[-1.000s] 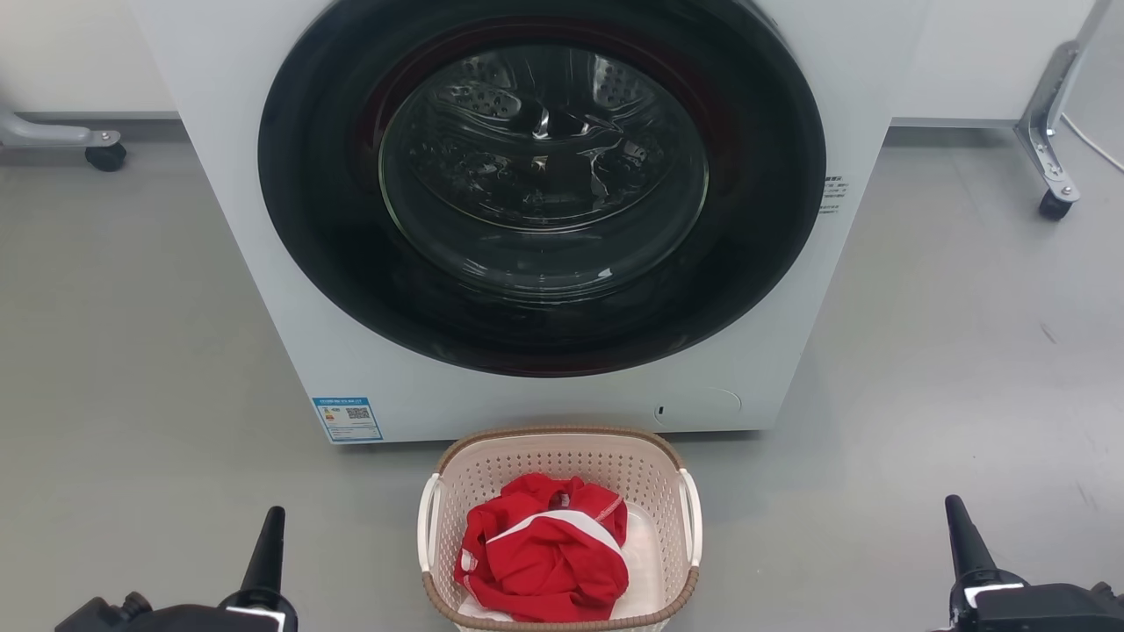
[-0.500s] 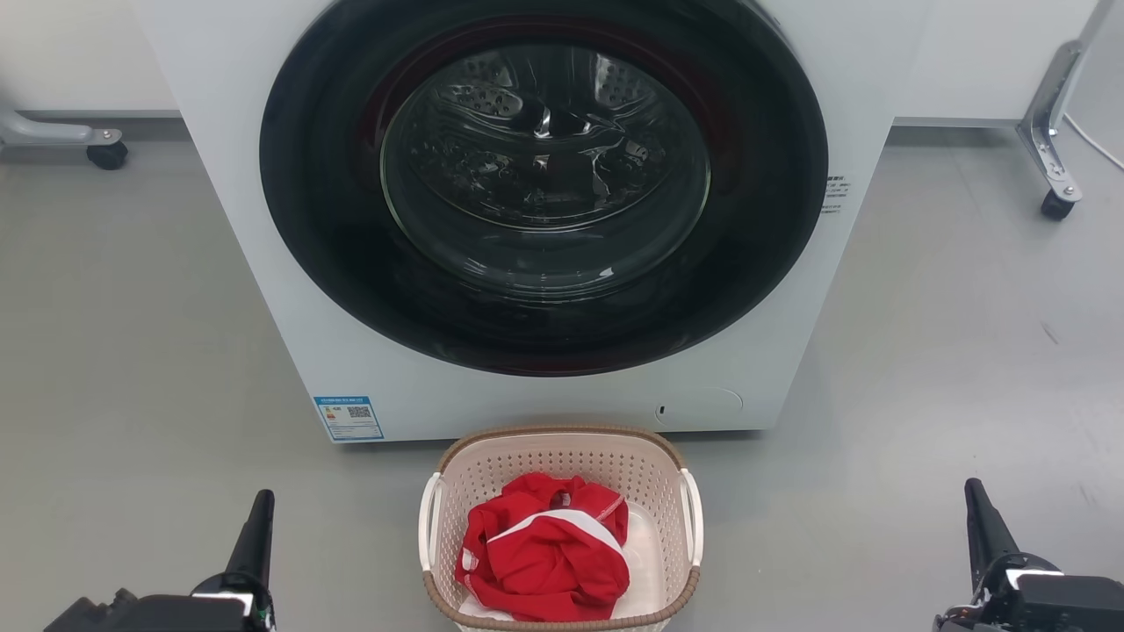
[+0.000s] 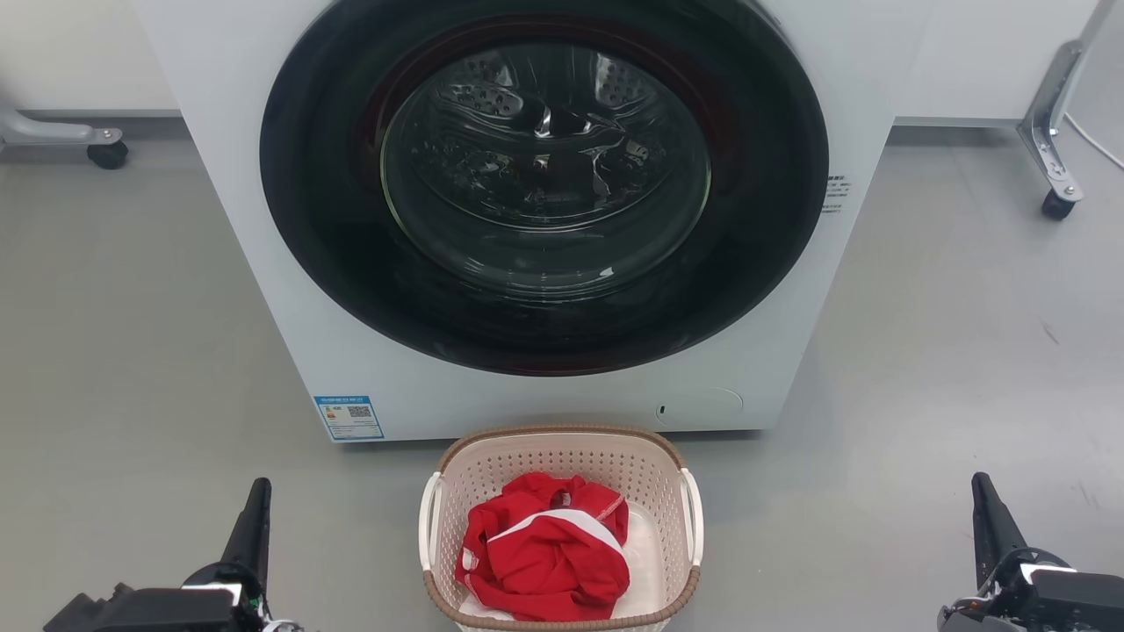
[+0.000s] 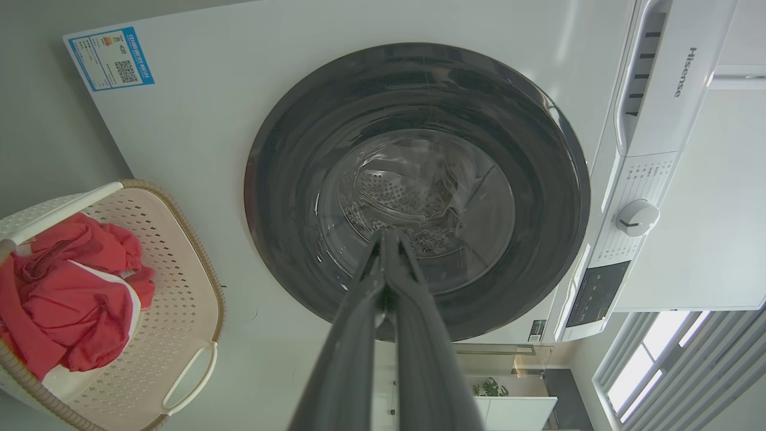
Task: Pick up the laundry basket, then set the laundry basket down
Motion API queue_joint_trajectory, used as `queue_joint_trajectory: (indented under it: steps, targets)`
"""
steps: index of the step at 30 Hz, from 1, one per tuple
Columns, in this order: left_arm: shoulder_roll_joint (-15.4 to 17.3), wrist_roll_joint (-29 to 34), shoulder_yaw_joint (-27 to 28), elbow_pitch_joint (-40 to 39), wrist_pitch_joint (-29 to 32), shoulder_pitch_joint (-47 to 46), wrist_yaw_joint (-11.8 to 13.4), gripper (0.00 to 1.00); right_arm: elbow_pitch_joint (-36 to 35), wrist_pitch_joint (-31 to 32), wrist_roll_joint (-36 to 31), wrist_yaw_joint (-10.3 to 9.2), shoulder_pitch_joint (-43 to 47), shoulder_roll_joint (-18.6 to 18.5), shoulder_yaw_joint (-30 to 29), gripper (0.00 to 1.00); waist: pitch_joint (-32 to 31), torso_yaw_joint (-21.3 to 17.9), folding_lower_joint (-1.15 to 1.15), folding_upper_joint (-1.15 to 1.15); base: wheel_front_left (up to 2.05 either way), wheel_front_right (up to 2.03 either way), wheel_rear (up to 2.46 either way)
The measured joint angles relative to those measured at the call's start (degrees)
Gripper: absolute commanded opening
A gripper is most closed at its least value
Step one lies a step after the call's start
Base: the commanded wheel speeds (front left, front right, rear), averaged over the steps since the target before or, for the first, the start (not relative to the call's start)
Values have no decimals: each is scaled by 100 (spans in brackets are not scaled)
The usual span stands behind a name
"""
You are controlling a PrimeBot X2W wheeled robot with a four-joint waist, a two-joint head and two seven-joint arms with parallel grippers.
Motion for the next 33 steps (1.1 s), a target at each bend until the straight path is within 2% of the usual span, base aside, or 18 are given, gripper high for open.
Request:
queue_joint_trajectory:
  steps: [33]
  targets:
    - [-5,-1,0,7,0,0,0,0,1,0,7,0,1,1,0,0,-1,0,0,0,0,0,0]
